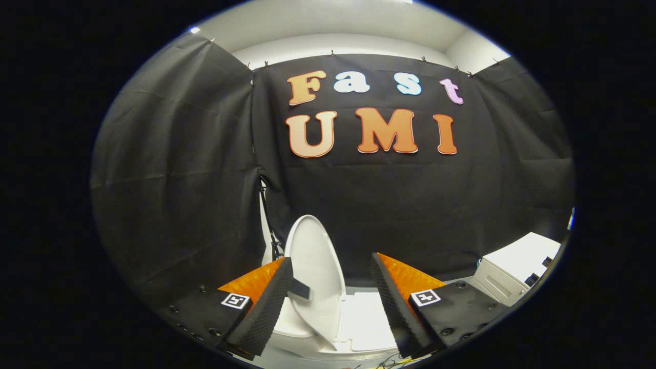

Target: Open the toilet lid.

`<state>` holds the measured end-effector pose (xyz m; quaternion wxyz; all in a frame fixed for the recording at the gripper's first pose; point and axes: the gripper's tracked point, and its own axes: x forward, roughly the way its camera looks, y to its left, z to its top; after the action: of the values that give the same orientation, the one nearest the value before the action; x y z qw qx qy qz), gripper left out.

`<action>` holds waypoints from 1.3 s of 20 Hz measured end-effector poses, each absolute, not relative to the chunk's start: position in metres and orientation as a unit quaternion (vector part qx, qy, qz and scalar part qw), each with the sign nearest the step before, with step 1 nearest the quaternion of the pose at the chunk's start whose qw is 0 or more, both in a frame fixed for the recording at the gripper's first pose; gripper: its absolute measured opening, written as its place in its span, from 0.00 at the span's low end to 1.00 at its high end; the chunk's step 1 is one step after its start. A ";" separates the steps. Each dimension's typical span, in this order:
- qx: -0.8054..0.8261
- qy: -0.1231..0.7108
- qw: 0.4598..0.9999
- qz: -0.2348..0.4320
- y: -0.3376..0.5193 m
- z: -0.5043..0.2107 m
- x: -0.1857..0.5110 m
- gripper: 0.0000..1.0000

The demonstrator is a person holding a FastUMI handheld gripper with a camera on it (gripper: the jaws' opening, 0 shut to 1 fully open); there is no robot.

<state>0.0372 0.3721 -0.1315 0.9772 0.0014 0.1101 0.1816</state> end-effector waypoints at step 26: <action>0.031 0.060 0.995 0.076 0.073 -0.013 0.105 0.98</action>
<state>0.1054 0.0726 -0.0132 0.9948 0.0313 0.0601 0.0759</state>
